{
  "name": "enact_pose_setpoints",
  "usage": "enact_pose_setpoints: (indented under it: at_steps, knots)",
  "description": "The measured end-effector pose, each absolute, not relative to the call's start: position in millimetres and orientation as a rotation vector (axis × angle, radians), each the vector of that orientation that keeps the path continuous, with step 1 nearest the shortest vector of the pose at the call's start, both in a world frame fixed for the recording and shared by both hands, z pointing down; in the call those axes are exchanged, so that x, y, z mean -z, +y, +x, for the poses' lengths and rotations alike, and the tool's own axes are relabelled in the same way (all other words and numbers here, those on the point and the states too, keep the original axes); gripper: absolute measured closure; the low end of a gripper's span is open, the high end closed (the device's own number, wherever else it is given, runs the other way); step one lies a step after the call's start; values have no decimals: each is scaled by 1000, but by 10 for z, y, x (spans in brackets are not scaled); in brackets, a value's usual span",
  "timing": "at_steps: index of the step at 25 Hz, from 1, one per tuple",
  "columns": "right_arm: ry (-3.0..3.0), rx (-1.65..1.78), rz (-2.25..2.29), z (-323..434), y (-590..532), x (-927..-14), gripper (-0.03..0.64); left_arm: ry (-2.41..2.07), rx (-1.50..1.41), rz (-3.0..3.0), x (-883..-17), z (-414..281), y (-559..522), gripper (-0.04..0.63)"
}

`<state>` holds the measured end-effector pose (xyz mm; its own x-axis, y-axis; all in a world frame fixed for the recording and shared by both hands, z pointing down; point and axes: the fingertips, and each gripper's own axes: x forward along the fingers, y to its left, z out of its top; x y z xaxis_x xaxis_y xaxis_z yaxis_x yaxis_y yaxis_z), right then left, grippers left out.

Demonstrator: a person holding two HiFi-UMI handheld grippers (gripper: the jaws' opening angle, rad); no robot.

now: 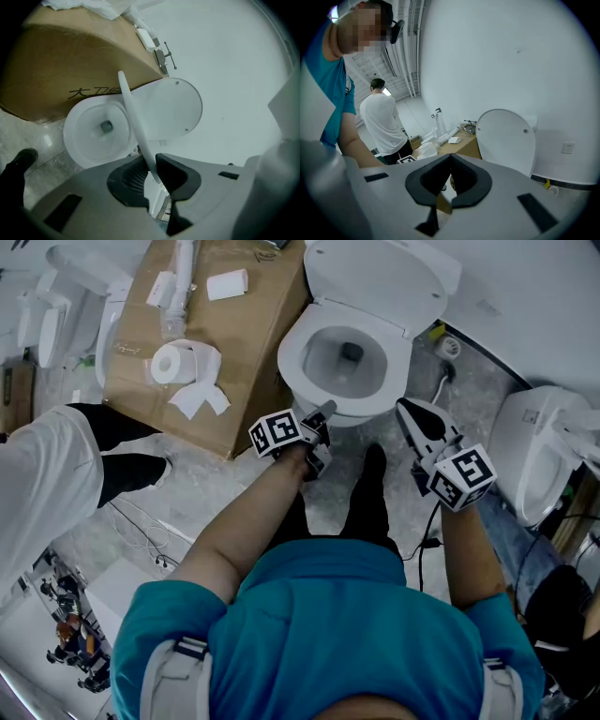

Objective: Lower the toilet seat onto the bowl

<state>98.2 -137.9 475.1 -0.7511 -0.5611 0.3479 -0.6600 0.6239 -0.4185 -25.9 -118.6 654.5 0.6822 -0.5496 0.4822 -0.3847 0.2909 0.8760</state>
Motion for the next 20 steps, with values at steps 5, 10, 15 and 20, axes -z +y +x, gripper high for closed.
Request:
enact_pose_setpoints:
  at_steps: [5, 10, 15, 20]
  knots:
    - [-2663, -796, 1005, 973, -1368, -4792, 618, -885, 118, 1304, -6655, -282, -1103, 529]
    - [-2651, -808, 1005, 984, -1357, -4877, 618, -898, 102, 1274, -6836, -325, -1001, 529]
    - [-2637, -822, 1001, 993, -1312, -4999, 618, -908, 91, 1243, -7025, -367, -893, 529]
    - [-2629, -834, 986, 979, -1261, -5113, 618, -921, 87, 1217, -7205, -400, -806, 528]
